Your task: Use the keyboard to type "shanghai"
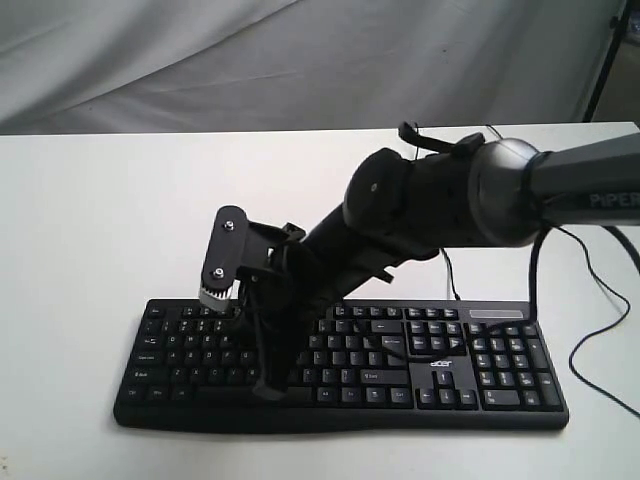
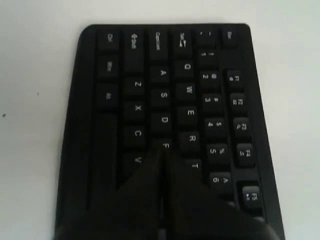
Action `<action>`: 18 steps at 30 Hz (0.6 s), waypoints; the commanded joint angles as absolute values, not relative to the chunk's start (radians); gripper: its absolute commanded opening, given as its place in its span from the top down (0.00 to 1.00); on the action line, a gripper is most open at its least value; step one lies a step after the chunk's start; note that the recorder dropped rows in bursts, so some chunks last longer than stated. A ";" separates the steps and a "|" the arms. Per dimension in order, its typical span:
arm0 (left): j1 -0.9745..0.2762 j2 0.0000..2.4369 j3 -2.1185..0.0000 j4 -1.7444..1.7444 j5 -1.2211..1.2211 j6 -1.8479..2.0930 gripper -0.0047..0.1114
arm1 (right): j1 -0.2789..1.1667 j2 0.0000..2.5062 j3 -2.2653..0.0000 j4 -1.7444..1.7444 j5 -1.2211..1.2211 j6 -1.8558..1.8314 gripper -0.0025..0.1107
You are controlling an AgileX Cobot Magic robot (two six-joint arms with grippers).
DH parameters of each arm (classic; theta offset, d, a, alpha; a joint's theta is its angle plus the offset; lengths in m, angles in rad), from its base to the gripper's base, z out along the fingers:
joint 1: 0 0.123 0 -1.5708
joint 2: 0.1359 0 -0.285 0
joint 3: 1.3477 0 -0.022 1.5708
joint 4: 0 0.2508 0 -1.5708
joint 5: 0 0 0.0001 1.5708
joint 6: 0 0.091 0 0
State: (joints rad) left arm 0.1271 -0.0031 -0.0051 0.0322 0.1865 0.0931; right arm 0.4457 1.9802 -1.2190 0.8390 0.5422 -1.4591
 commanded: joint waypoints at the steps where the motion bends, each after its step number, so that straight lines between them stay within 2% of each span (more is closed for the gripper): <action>1: 0.123 0.000 0.000 0.032 0.184 0.090 0.95 | 0.427 1.970 -1.187 0.839 0.539 -1.466 0.98; 18: 0.123 0.000 0.000 0.032 0.184 0.090 0.95 | 0.427 1.970 -1.161 0.855 0.529 -1.466 0.98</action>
